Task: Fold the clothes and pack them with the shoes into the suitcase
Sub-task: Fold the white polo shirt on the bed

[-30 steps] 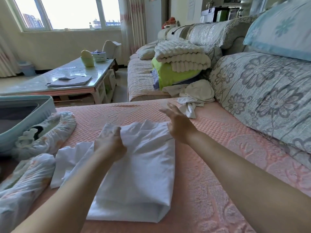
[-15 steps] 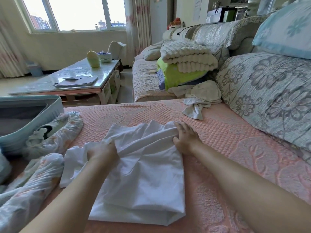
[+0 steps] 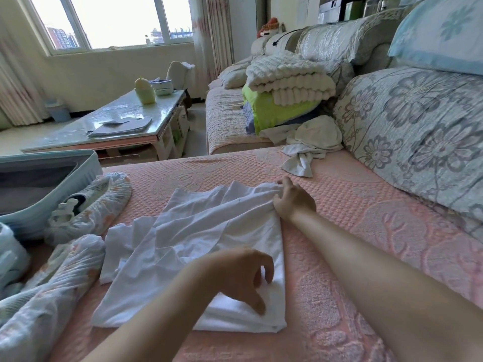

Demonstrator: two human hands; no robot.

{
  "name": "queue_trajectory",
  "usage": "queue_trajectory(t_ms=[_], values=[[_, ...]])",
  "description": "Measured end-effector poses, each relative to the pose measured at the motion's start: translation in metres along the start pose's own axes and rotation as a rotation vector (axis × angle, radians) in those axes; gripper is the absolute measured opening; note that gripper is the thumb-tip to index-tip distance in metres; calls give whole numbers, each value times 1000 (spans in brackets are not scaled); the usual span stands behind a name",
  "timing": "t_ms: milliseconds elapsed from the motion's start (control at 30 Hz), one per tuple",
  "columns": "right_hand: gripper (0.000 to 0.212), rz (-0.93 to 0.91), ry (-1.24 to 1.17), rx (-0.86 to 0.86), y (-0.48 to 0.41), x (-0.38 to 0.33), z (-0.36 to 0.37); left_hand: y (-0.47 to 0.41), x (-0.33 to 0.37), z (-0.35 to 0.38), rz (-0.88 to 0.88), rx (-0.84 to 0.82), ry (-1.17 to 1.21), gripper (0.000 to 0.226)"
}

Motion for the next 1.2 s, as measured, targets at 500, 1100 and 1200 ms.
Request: queue_trajectory(t_ms=[500, 1100, 1200], values=[[26, -219, 164, 103, 18, -5, -14, 14, 28, -5, 147, 223, 29, 20], [59, -323, 465, -345, 4, -8, 26, -55, -68, 4, -290, 355, -23, 71], [60, -285, 469, -354, 4, -7, 29, -57, -72, -4, -251, 367, -19, 69]])
Point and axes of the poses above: each hand's wrist, its own y-axis away from the middle knuckle, its own z-axis out of the palm, x = y × z, the point moved 3 cm from there along -y, towards the middle knuckle, and after that the axes turned 6 degrees about y, right-handed, at the moved point
